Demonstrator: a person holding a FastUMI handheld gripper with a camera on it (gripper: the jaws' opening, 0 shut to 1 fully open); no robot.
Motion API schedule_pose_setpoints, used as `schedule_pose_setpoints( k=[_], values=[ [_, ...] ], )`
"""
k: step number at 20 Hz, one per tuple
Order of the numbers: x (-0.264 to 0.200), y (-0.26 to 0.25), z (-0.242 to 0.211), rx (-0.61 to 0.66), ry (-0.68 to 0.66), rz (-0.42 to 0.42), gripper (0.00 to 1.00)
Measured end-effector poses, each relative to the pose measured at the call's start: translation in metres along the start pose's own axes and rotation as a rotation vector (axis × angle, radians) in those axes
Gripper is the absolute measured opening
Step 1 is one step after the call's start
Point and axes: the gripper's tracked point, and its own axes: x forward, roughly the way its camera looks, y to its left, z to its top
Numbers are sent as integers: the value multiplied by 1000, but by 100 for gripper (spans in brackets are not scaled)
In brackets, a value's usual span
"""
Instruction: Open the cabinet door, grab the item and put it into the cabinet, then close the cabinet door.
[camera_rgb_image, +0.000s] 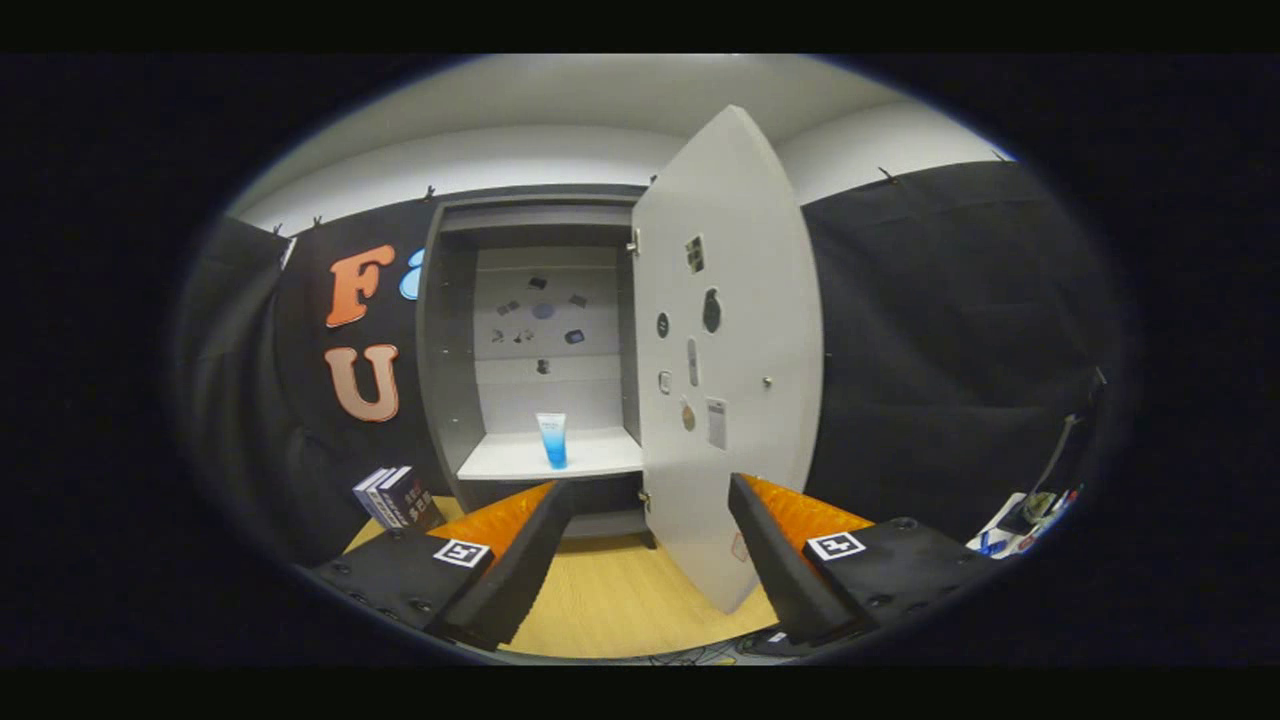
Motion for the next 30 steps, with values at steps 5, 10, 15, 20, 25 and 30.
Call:
schedule_pose_setpoints(
  k=[5, 10, 15, 20, 25, 30],
  values=[
    [-11, -53, -20, -7, -1, -66, 100],
    [-5, -94, -38, 54, 2, -56, 100],
    [23, -138, -61, 66, 3, -79, 98],
    [47, -145, -92, -18, 48, -53, 98],
    [54, -134, -102, -13, 63, -20, 96],
    [47, -120, -104, -18, 49, -11, 97]
  ],
)
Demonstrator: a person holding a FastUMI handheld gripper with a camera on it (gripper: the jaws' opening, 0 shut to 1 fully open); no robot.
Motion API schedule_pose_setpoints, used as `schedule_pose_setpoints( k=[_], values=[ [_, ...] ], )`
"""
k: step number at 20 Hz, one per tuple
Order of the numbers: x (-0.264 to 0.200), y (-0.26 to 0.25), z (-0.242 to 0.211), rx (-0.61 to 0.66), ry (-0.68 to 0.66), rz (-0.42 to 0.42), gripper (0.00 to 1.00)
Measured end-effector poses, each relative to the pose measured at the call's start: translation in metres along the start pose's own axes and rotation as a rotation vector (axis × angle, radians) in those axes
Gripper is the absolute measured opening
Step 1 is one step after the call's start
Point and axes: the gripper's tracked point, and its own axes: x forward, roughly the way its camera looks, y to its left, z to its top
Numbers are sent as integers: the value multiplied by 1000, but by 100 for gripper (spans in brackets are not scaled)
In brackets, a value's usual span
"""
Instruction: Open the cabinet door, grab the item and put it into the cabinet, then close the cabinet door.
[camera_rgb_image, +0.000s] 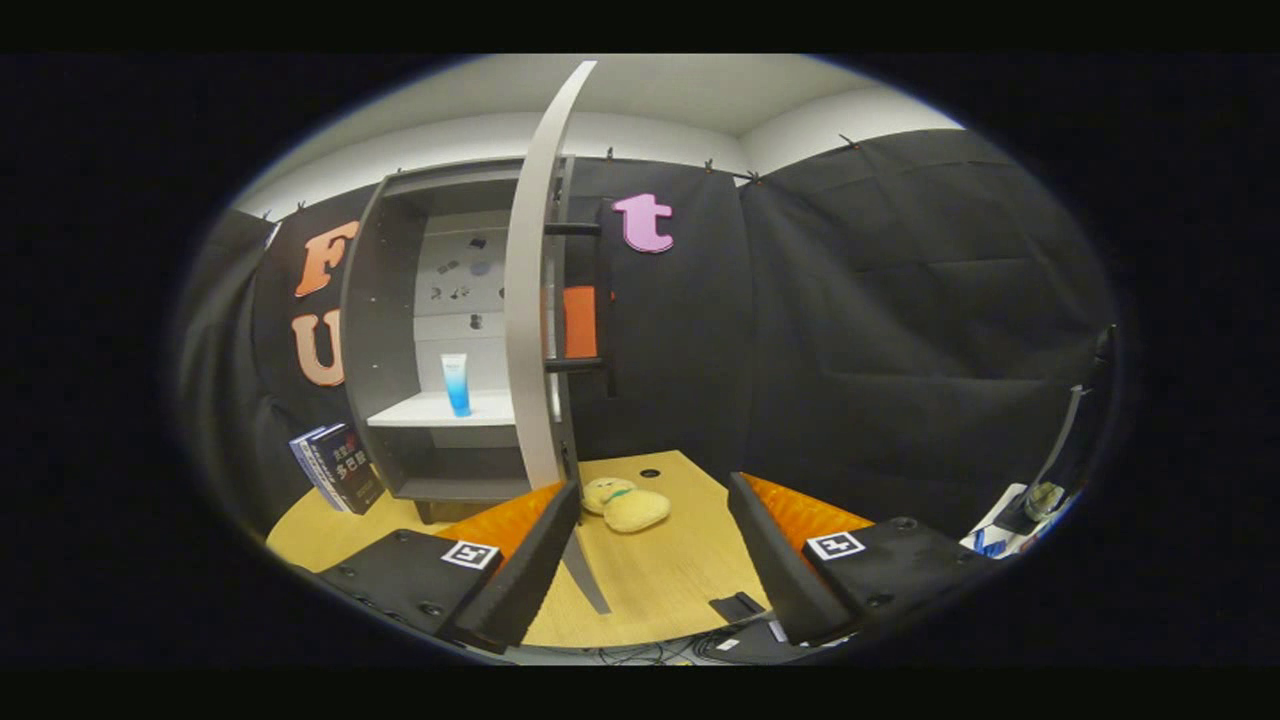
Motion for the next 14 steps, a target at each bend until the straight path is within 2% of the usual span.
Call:
schedule_pose_setpoints(
  k=[4, 14],
  values=[
    [-5, 23, -4, 47, 15, 63, 96],
    [-5, 108, -11, 17, 29, 160, 96]
  ],
)
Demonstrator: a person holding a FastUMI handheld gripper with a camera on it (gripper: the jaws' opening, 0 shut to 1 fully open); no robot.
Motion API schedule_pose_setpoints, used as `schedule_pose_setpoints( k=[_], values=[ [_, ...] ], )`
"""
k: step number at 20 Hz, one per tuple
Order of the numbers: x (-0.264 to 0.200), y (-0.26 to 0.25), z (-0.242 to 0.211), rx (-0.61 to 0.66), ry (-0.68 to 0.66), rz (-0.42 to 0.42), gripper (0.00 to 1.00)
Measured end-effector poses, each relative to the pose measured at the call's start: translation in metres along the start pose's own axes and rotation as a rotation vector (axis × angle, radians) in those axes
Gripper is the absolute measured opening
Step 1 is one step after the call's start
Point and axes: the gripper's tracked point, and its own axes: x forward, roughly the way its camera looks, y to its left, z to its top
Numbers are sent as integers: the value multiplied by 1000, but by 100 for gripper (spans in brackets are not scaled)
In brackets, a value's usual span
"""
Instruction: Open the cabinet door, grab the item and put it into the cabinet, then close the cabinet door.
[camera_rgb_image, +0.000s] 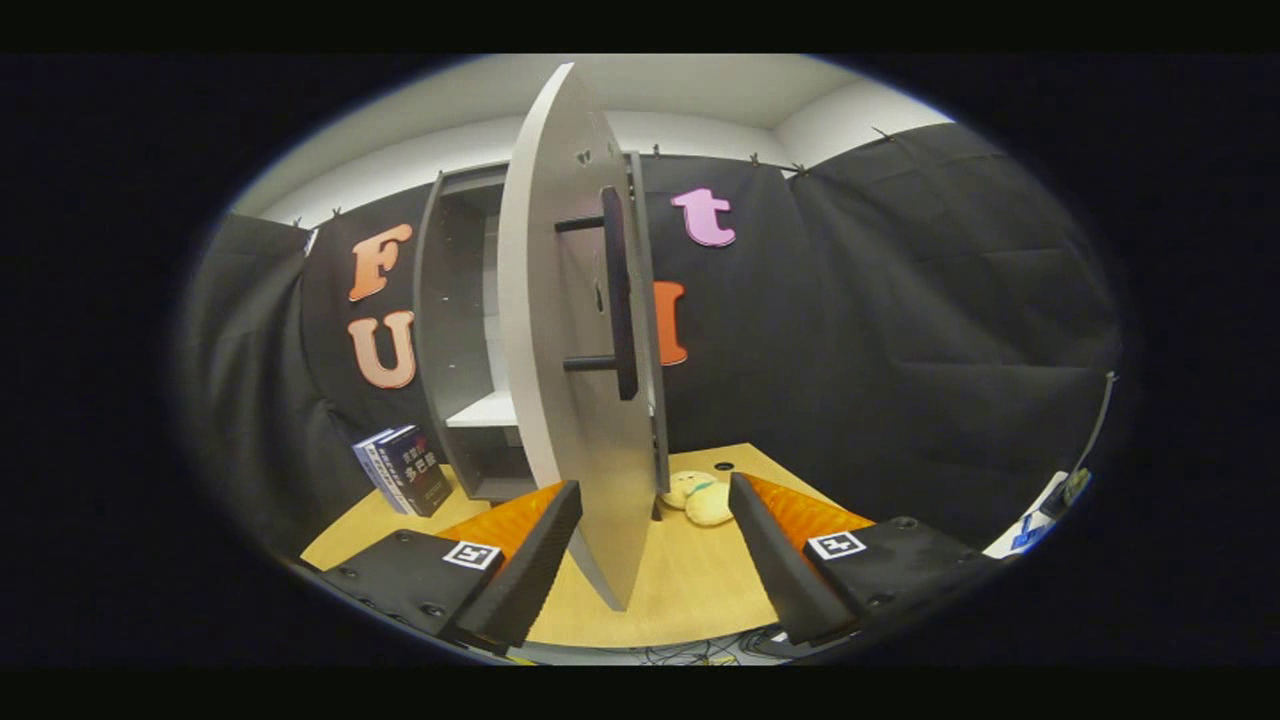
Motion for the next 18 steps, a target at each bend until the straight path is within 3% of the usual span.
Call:
schedule_pose_setpoints(
  k=[12, 18],
  values=[
    [28, 87, -5, 3, 7, 25, 97],
    [71, 133, -5, -56, 19, 26, 97]
  ],
)
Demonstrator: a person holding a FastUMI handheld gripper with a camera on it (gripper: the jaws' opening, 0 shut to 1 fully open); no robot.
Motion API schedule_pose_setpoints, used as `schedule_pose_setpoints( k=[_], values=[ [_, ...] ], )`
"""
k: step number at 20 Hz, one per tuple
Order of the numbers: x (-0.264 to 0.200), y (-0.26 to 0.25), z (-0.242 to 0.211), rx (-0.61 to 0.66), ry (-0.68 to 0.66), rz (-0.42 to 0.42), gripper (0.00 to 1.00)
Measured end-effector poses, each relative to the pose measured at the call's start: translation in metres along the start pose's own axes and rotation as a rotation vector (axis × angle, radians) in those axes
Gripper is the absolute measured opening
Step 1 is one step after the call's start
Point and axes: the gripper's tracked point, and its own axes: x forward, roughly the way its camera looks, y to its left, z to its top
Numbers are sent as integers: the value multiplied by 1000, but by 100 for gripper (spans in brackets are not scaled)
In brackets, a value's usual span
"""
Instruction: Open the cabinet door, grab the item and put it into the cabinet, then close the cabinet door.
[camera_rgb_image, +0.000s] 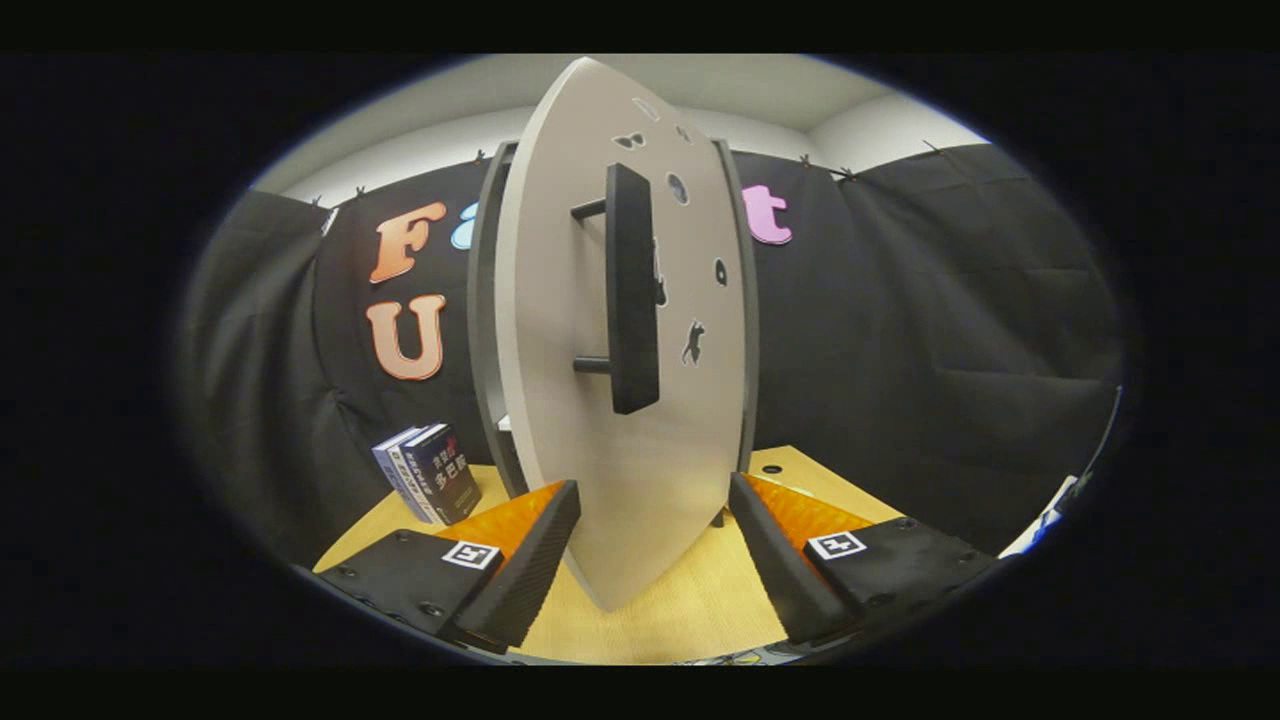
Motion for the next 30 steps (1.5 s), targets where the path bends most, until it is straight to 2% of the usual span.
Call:
schedule_pose_setpoints(
  k=[10, 16, 23, 27, 30],
  values=[
    [131, 78, 9, 3, 25, 51, 96],
    [174, 100, 12, 1, 14, 28, 95],
    [181, 94, 10, 85, 16, 28, 96],
    [147, 72, 17, 143, -2, 19, 96],
    [106, 54, 26, 108, -1, -17, 97]
  ],
)
